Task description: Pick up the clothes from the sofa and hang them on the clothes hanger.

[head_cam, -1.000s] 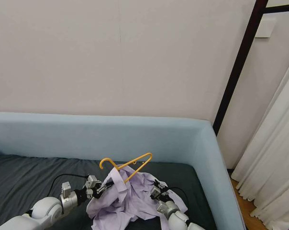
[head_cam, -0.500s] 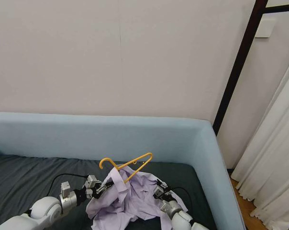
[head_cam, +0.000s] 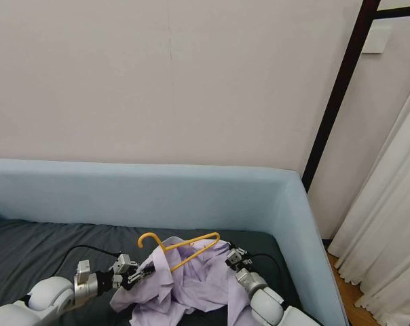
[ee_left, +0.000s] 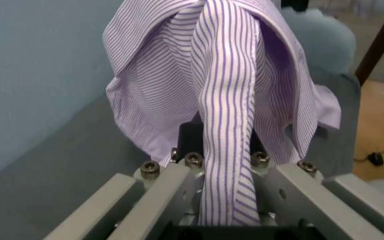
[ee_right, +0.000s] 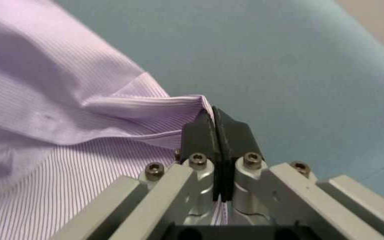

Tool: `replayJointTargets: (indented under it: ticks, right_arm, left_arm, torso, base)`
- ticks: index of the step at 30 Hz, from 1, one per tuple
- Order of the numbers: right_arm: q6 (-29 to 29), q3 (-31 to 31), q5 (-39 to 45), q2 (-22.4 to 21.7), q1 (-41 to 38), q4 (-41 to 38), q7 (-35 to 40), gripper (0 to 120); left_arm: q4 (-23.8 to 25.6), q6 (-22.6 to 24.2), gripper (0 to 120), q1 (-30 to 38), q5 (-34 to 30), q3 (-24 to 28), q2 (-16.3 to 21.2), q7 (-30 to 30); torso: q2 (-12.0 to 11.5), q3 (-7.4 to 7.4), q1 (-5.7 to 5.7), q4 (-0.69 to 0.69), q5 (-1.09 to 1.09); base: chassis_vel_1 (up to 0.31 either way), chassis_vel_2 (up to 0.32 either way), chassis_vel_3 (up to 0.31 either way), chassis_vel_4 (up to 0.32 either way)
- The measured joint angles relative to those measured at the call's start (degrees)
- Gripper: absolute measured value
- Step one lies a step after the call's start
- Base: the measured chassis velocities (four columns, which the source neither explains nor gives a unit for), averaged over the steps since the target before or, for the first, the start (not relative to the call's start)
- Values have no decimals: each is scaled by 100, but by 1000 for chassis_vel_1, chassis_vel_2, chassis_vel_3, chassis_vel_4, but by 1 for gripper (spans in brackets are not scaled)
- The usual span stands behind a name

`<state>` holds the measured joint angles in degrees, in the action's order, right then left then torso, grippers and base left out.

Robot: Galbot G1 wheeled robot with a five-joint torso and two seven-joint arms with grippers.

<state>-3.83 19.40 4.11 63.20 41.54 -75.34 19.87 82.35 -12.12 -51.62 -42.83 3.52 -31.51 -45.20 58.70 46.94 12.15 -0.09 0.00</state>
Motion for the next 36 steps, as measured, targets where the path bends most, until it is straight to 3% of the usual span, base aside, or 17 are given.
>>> replayJointTargets:
  ticks: [12,29,36]
  right_arm:
    - [-320,-260,586,-434,-110,-1144,148,0]
    - [-527,-403,965,-1103,39,-2589,192,0]
    - [-695,-395,1276,-1319,9,-3290,185,0]
  left_arm:
    - [207,14,1,-85,546,-278,469,-68]
    - [368,345,1,52,826,-225,624,328]
    - [284,484,1,1082,656,851,535,565]
  torso:
    - [0,0,0,1,0]
    - [0,0,0,1,0]
    - [0,0,0,1,1]
  base:
    - [0,0,0,0]
    - [0,0,0,0]
    - [0,0,0,0]
